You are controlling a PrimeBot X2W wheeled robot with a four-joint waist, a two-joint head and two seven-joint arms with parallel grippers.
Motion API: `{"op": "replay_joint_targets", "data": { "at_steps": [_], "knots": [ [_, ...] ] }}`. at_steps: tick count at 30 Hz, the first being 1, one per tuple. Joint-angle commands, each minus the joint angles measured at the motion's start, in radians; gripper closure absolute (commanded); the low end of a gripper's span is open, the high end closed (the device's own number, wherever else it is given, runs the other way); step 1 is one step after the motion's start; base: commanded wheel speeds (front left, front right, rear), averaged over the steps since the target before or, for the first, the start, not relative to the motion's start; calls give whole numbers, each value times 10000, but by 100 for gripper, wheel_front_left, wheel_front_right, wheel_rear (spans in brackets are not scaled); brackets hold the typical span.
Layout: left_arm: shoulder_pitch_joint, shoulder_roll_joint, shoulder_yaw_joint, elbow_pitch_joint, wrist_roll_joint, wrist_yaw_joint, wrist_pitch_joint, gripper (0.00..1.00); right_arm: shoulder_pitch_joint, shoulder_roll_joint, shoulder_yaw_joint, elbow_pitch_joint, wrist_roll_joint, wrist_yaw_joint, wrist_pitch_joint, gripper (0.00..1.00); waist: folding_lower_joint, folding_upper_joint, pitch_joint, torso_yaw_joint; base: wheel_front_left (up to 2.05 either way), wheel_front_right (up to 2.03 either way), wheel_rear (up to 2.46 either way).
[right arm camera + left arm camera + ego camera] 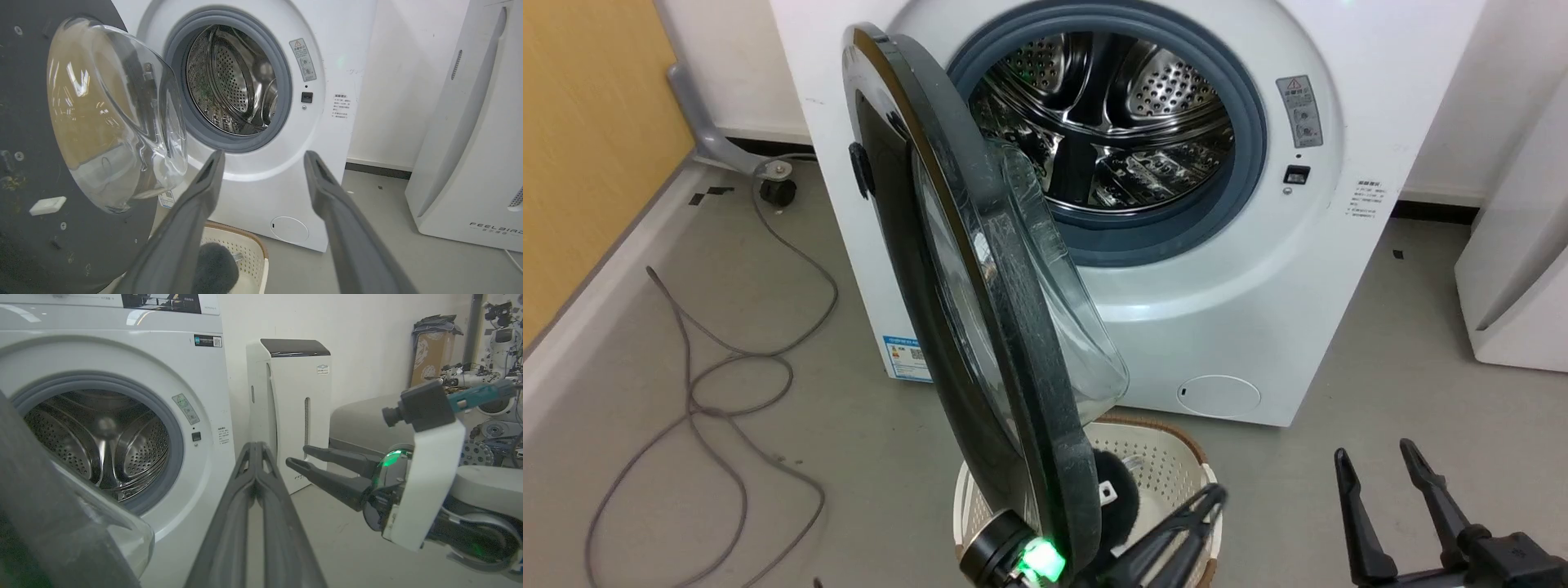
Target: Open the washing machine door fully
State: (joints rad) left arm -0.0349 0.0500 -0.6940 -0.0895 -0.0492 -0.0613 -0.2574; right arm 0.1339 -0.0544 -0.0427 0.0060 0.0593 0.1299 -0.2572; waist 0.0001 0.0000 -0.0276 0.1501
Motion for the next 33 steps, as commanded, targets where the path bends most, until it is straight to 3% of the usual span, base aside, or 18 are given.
{"op": "replay_joint_targets", "data": {
  "at_steps": [1, 15, 24, 33],
  "knots": [
    [111, 10, 139, 380, -138, 160, -44, 100, -114, 41, 41, 52, -91, 8, -45, 0, -1, 0, 36, -19, 0, 0, 0],
    [-38, 4, 852, 1994, -1060, 1131, -44, 100, -207, 41, 40, 231, -106, 8, -45, 0, -1, 0, 223, 95, 0, 0, 0],
    [131, 4, 1047, 2049, -967, 1292, -44, 100, -208, 41, 114, 275, -6, 8, -45, 0, -1, 0, 215, 598, 0, 0, 0],
    [517, 3, 1098, 1916, -856, 1256, -44, 100, -82, 41, 150, 362, 171, 8, -45, 0, -1, 0, 184, 1801, 0, 0, 0]
  ]
}}
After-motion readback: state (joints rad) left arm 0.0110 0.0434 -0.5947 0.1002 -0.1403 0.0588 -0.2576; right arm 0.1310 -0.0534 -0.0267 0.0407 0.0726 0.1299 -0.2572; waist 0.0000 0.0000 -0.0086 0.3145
